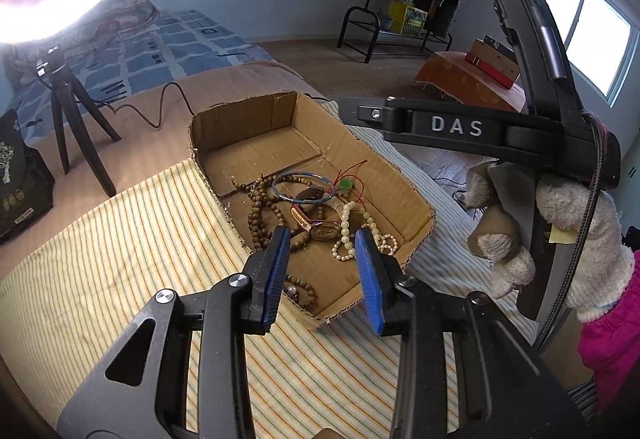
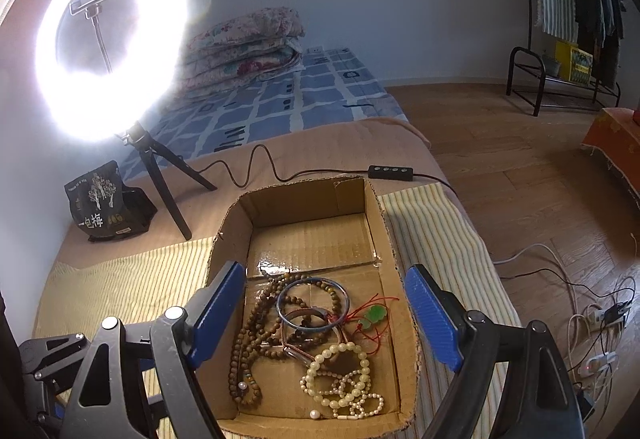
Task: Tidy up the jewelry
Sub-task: 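Open the right tool to drop the bangle while the left opens to drop the earring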
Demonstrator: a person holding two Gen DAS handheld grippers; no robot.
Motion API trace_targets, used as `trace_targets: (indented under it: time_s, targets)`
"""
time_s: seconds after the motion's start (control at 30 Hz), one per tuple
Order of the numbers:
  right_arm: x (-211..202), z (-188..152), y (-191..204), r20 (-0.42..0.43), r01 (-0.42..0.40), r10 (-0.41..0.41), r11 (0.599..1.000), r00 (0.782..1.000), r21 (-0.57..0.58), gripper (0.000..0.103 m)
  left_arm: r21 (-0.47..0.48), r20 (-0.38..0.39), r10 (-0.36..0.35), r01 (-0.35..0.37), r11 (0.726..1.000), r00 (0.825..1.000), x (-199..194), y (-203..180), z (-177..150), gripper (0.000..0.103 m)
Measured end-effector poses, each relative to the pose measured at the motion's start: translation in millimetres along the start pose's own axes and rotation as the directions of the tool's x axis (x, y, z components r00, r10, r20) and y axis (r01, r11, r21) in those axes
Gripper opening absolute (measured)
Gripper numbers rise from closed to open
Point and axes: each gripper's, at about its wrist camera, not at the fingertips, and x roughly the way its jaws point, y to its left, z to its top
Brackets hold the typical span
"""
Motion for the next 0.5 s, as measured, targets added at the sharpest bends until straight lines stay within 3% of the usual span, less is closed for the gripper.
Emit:
trace_targets:
  time_s: [0.5]
  targets:
    - [-48.5,-7.0,25.9,0.051,0.063,-0.061,0.997,0.997,-0.053,0.085,0.018,0.08,0.078,-0.079,0.997,0.994,-56.3,5.2,-10.3,0.034]
